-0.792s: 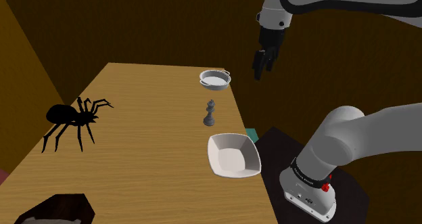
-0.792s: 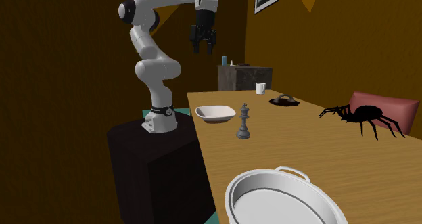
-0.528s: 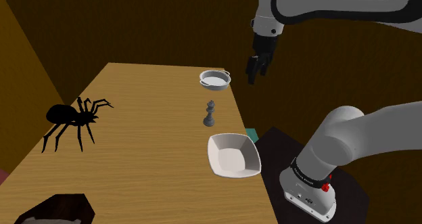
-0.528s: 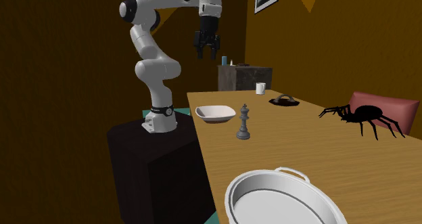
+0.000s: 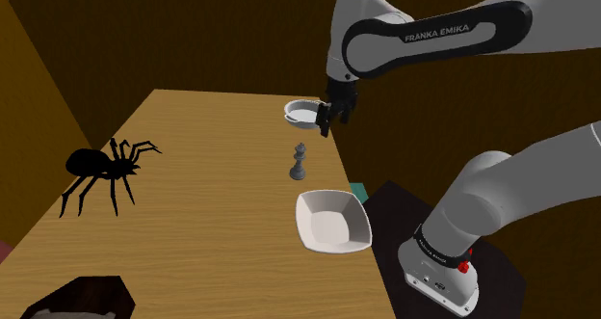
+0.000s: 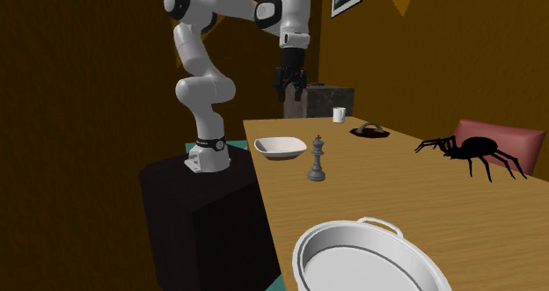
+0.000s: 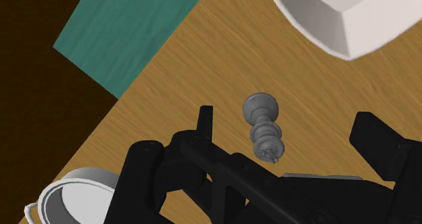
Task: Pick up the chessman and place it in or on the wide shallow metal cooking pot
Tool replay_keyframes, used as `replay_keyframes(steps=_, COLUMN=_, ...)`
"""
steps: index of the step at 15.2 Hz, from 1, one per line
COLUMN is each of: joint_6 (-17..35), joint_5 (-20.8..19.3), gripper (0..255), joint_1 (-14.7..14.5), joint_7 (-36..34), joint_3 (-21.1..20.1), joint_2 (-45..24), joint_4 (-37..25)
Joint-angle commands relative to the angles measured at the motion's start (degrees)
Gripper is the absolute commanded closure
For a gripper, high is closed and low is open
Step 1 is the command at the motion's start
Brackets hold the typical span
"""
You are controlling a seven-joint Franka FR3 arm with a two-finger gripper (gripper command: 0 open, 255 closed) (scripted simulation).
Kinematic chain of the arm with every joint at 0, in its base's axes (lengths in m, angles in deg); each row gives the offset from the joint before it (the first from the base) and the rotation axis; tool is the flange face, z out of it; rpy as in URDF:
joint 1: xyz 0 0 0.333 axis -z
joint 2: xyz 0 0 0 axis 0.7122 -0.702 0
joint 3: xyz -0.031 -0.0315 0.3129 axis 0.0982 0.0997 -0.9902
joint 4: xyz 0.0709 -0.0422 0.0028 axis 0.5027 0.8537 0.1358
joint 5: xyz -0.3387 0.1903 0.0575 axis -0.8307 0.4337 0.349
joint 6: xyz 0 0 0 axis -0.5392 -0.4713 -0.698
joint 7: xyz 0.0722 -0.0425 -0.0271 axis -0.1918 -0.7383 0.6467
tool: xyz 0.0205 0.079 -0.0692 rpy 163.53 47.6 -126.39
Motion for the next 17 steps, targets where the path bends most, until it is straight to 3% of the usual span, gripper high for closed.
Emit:
replay_keyframes(steps=1, joint_6=4.51, joint_5=-0.38, gripper=0, joint_1=0.35, joint_7=-1.93, joint_3=-1.19, joint_2=-3.06, joint_4=0.49)
replay_keyframes(steps=9, joint_6=20.60, joint_5=-6.27, gripper=0, joint_1=2.98, joint_7=-11.96, joint_3=-5.89, joint_2=-19.94, joint_4=-2.74)
replay_keyframes(steps=17, joint_6=27.11, joint_5=-8.84, gripper=0, joint_1=3.70, joint_7=-13.89, joint_3=-6.06, joint_2=-24.73, joint_4=-0.82)
